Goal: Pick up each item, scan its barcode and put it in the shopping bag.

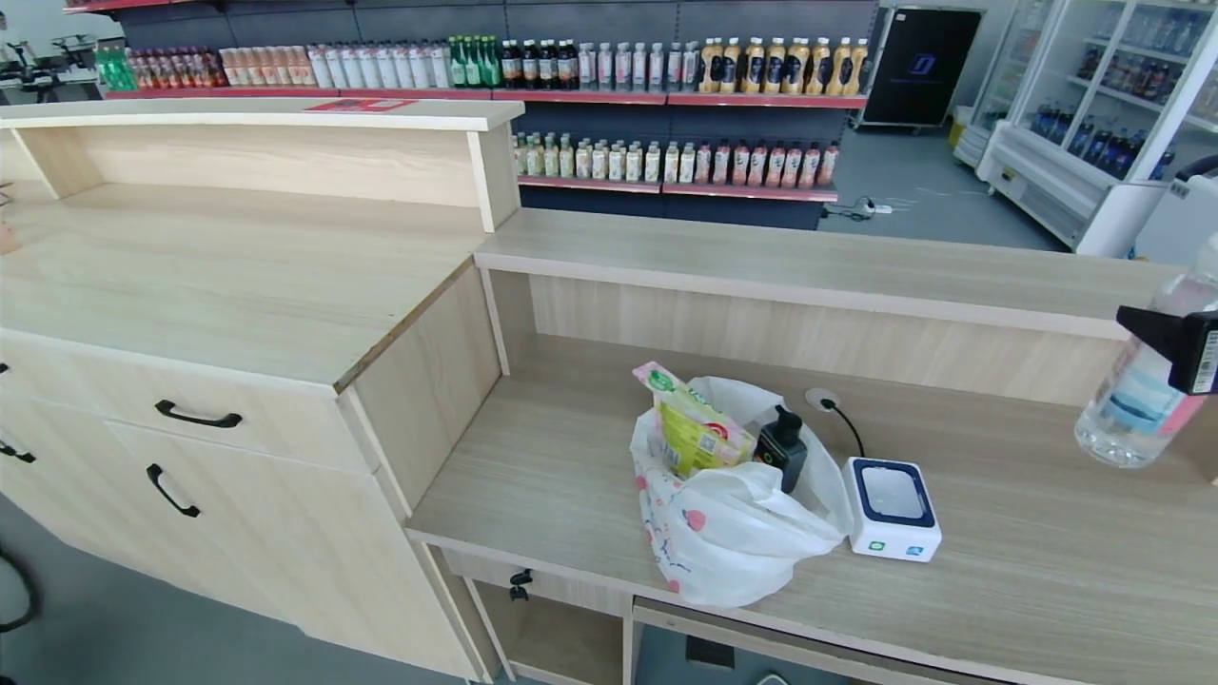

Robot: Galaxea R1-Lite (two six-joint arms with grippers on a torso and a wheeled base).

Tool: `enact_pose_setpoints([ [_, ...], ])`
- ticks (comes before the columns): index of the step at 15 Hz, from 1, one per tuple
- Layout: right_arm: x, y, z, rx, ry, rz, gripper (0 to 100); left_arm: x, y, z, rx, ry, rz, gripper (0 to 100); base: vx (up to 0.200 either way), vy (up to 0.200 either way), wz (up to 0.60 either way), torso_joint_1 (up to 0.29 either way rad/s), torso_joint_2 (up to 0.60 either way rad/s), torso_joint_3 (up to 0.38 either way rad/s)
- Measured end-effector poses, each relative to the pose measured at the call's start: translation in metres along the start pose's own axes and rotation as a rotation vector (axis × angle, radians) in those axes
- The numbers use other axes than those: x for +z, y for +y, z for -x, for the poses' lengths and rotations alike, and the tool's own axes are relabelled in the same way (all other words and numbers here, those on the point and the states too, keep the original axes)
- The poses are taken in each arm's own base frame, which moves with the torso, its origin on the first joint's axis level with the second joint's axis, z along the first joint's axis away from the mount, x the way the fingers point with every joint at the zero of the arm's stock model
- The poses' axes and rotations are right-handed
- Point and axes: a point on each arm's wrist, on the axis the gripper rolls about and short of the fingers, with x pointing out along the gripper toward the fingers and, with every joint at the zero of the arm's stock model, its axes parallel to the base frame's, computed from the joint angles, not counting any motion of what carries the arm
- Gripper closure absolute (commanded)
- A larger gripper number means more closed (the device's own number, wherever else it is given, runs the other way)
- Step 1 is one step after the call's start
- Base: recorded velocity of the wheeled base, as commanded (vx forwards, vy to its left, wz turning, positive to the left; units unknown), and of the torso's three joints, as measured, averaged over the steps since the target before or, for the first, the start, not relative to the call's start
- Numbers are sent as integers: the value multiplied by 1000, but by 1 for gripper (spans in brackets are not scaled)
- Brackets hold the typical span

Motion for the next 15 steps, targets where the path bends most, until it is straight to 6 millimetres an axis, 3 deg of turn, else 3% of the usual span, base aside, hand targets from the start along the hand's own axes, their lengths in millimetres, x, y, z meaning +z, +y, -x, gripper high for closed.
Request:
enact_pose_setpoints([
  [5,-34,29,-3,154,86,7,100,0,0,0,1,0,0,0,0,0,0,0,0,0],
  [9,-59,38,-15,292,-32,-5,100,0,0,0,0,0,0,0,0,0,0,0,0,0],
  [11,-76,42,-22,402,-10,-5,100,0,0,0,0,0,0,0,0,0,0,0,0,0],
  [15,-93,43,-39,456,5,-10,100,0,0,0,0,0,0,0,0,0,0,0,0,0],
])
